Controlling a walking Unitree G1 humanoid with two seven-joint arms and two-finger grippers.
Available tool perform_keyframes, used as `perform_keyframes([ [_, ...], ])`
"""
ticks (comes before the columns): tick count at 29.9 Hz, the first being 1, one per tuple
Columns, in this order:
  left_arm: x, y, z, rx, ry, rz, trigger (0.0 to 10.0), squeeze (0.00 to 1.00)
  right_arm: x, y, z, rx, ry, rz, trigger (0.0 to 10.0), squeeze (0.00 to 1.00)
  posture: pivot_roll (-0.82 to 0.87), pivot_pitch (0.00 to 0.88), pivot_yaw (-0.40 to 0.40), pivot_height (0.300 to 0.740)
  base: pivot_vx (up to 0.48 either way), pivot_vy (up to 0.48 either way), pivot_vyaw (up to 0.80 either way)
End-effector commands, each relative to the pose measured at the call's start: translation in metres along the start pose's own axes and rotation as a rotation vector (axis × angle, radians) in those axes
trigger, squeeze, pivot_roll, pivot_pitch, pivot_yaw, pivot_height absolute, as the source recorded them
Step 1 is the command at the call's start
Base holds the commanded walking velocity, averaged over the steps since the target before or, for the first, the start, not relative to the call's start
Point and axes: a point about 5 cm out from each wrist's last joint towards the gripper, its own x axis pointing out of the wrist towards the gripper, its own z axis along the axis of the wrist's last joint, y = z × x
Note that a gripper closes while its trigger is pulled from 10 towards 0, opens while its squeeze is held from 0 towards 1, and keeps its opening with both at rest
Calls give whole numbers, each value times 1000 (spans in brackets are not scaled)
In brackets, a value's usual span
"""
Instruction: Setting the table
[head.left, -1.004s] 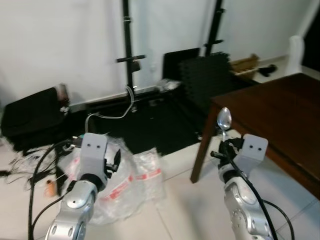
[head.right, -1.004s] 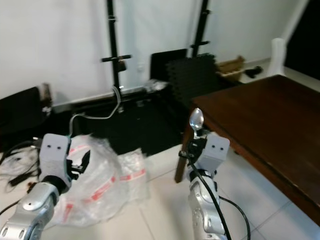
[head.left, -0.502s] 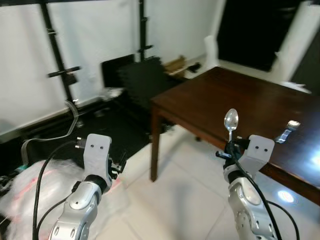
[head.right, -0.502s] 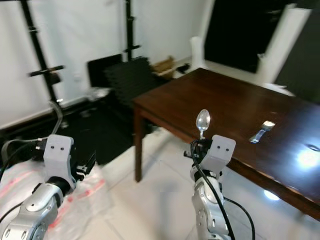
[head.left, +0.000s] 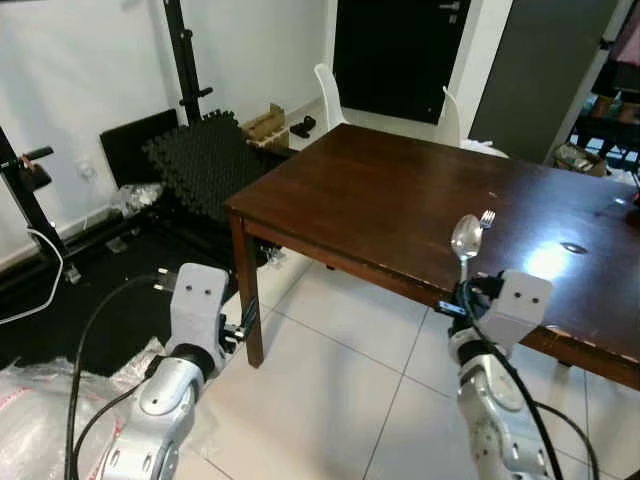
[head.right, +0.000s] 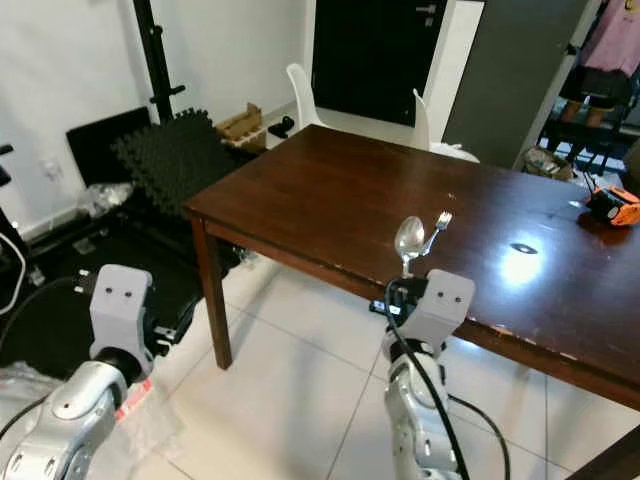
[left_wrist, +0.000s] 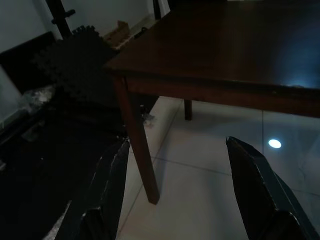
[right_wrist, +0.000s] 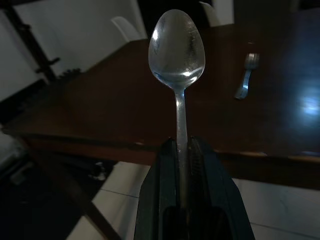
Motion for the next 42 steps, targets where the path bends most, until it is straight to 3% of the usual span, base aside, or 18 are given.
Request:
perform_keyframes([
  [1, -1, -3, -4, -5, 10, -21, 10000, 180, -1, -5, 1, 4, -6, -15, 10000, 0, 90, 153, 73, 740, 480, 0, -675],
  [22, 0, -9, -4, -7, 0, -53, 10000, 180, -1, -7, 0, -25, 7, -25, 10000, 0, 81, 159, 68, 740, 480, 0, -695],
  [26, 0, -9, -5, -8, 1, -50, 10000, 176, -1, -5, 1, -61, 5, 0, 10000, 0, 77, 161, 67, 740, 480, 0, 0],
  [33, 0, -8, -6, -7, 4, -48, 10000, 176, -2, 9, 2, -144, 3, 114, 10000, 0, 72, 164, 68, 740, 480, 0, 0],
  [34, 0, -8, -6, -6, 6, -47, 10000, 176, -3, 15, 0, -157, 19, 174, 10000, 0, 72, 163, 68, 740, 480, 0, 0],
  [39, 0, -7, -7, -6, 8, -45, 10000, 176, -6, 22, -4, -164, 48, 244, 10000, 0, 74, 163, 67, 740, 480, 0, 0],
  [42, -2, -5, -6, -33, 9, -45, 10000, 98, -9, 27, -7, -164, 59, 266, 10000, 0, 73, 163, 66, 740, 349, 0, 0],
])
